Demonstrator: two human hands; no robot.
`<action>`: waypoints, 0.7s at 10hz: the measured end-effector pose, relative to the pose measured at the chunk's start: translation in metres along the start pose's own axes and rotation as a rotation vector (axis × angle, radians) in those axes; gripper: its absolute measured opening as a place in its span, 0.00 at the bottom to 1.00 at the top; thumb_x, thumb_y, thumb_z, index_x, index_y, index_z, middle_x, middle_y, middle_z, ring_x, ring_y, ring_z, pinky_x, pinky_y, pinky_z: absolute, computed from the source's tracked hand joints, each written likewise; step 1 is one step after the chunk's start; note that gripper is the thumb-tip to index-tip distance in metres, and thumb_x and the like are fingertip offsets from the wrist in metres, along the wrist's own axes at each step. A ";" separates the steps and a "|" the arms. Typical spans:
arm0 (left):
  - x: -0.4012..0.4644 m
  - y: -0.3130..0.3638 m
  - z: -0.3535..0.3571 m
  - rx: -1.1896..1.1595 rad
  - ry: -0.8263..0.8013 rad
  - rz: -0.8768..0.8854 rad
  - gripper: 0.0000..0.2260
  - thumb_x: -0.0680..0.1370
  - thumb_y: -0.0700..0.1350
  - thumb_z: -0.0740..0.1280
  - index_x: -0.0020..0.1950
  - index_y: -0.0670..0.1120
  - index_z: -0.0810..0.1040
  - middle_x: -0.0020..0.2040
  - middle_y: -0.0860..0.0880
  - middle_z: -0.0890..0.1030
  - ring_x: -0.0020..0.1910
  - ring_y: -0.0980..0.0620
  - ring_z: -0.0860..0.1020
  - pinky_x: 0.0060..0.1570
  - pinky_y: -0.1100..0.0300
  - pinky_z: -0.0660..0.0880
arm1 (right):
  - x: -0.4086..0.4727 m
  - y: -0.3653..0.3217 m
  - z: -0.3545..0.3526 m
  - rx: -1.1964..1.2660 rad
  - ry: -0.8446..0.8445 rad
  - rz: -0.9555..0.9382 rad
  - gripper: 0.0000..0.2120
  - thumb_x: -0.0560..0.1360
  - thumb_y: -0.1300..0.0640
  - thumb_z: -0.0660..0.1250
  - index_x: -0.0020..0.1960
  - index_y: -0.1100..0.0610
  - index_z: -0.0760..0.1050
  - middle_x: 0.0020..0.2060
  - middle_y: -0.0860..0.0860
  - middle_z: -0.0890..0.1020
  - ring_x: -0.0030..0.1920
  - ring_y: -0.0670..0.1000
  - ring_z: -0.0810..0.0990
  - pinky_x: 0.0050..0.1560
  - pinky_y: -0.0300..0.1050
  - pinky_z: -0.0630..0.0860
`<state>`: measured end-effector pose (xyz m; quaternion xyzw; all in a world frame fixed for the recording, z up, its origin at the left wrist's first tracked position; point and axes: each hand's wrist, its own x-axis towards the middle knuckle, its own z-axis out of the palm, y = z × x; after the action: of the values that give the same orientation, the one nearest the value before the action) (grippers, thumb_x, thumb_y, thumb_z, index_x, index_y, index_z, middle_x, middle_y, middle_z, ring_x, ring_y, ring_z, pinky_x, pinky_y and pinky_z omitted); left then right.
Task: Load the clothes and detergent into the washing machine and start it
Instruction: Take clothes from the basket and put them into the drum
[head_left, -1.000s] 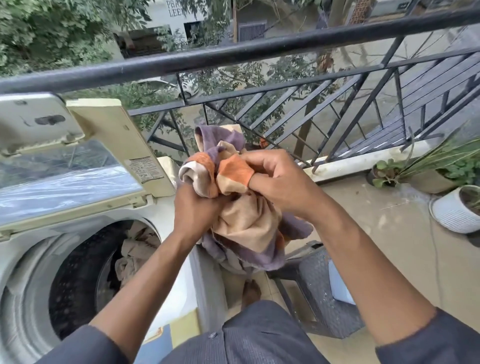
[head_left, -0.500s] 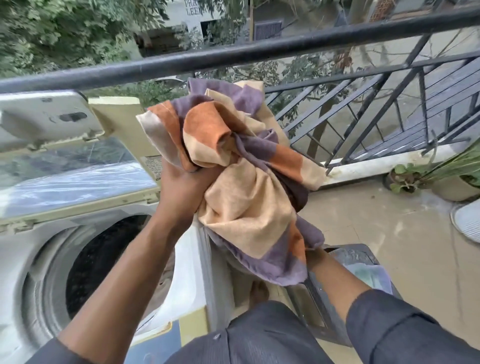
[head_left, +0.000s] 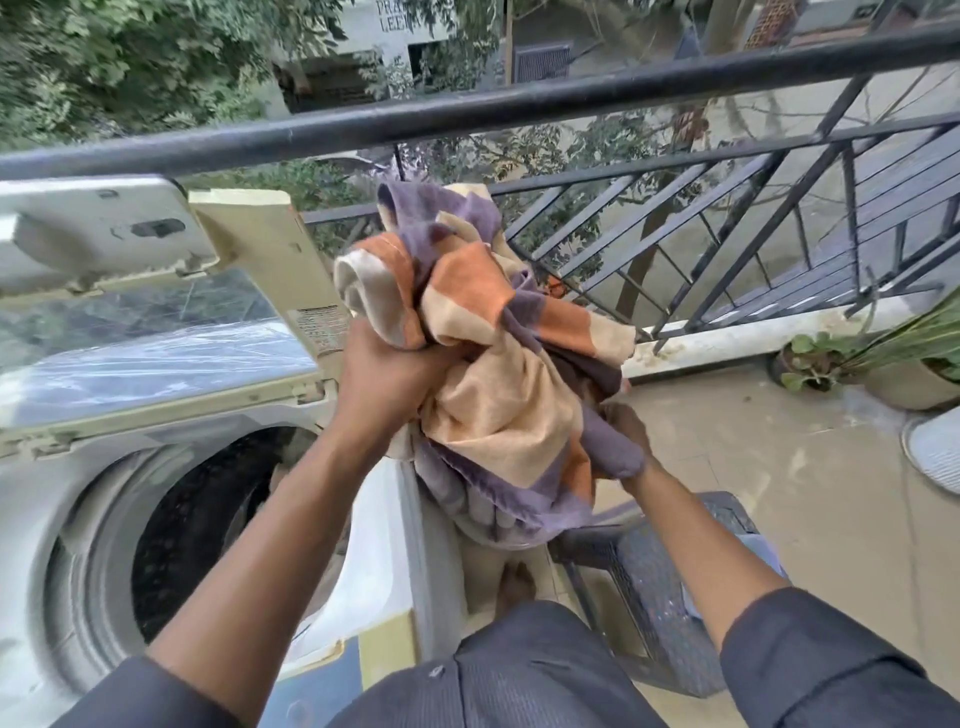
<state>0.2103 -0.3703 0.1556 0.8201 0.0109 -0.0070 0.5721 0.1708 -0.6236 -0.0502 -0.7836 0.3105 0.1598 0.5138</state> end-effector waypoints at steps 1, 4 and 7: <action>0.010 -0.030 0.019 0.164 0.028 0.068 0.13 0.65 0.51 0.79 0.47 0.53 0.82 0.41 0.53 0.85 0.46 0.49 0.85 0.42 0.51 0.79 | -0.033 -0.051 -0.037 -0.008 0.163 -0.087 0.25 0.62 0.42 0.66 0.53 0.55 0.82 0.46 0.51 0.78 0.47 0.51 0.74 0.47 0.50 0.77; 0.008 -0.045 0.035 0.518 -0.013 0.041 0.14 0.69 0.44 0.75 0.54 0.50 0.82 0.42 0.49 0.81 0.46 0.37 0.81 0.38 0.56 0.67 | -0.083 -0.112 -0.075 0.046 0.241 -0.446 0.09 0.72 0.55 0.66 0.50 0.52 0.80 0.40 0.51 0.86 0.44 0.56 0.84 0.44 0.60 0.81; 0.004 -0.028 0.026 0.108 -0.875 0.084 0.25 0.67 0.43 0.83 0.61 0.54 0.80 0.54 0.63 0.87 0.59 0.65 0.83 0.60 0.71 0.75 | -0.110 -0.142 -0.038 0.103 0.222 -0.512 0.15 0.67 0.59 0.63 0.49 0.48 0.83 0.40 0.47 0.86 0.43 0.53 0.85 0.46 0.59 0.82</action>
<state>0.2140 -0.3847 0.1200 0.7684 -0.2661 -0.3307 0.4789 0.1770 -0.5831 0.1286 -0.8221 0.1645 -0.0780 0.5394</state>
